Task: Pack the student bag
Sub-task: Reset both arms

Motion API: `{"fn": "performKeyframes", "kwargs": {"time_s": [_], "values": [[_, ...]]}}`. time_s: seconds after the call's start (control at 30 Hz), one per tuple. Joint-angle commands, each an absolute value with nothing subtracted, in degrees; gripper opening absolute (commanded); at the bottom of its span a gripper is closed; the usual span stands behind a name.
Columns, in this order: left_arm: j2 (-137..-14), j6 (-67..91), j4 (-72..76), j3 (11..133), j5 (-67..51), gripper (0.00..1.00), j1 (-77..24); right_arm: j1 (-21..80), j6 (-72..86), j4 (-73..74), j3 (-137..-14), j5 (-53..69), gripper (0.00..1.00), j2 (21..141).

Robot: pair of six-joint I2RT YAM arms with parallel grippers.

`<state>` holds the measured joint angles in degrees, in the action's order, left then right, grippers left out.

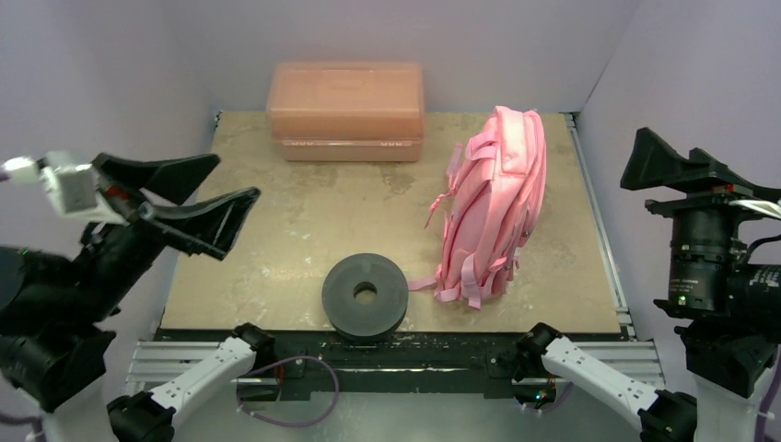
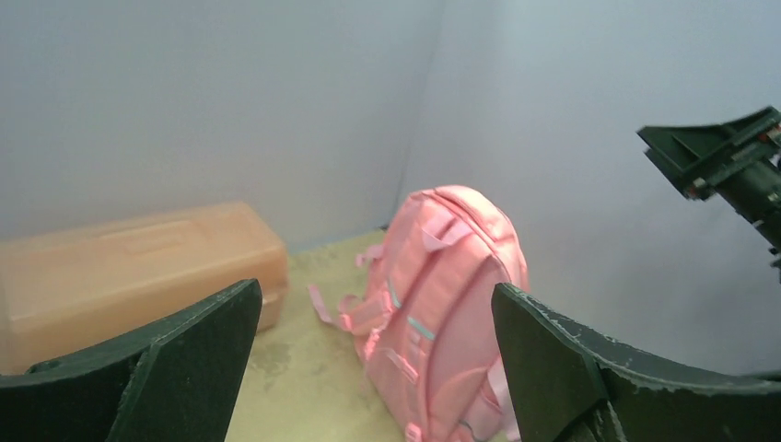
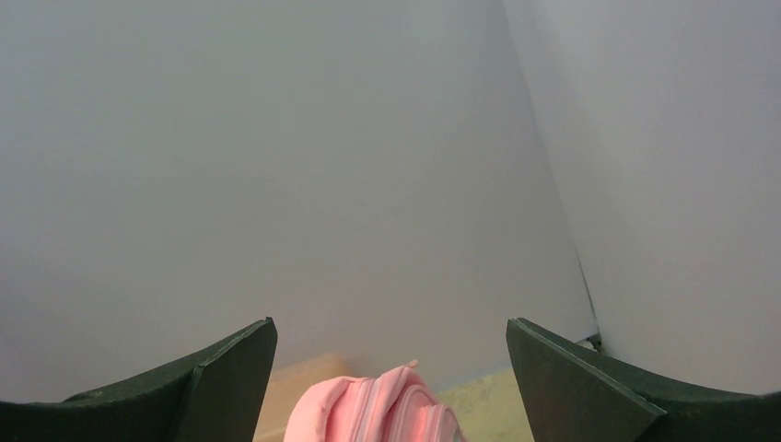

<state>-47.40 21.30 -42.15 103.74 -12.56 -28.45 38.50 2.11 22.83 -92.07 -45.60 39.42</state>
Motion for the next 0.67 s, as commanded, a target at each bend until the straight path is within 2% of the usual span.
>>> {"fn": "performKeyframes", "kwargs": {"time_s": [0.0,0.2,0.63], "values": [[-43.2,13.1,-44.5,104.0,2.0,0.96,-28.1,38.3,-2.7,16.6,-92.3,-49.0,0.99,39.0],[-39.0,11.0,-44.2,103.4,8.2,0.96,-28.1,38.4,-3.3,14.9,-91.4,-49.7,0.99,38.4],[-38.1,10.4,-44.9,103.0,9.8,0.96,-28.1,38.4,-4.3,13.9,-89.4,-48.7,0.99,37.7]]}}
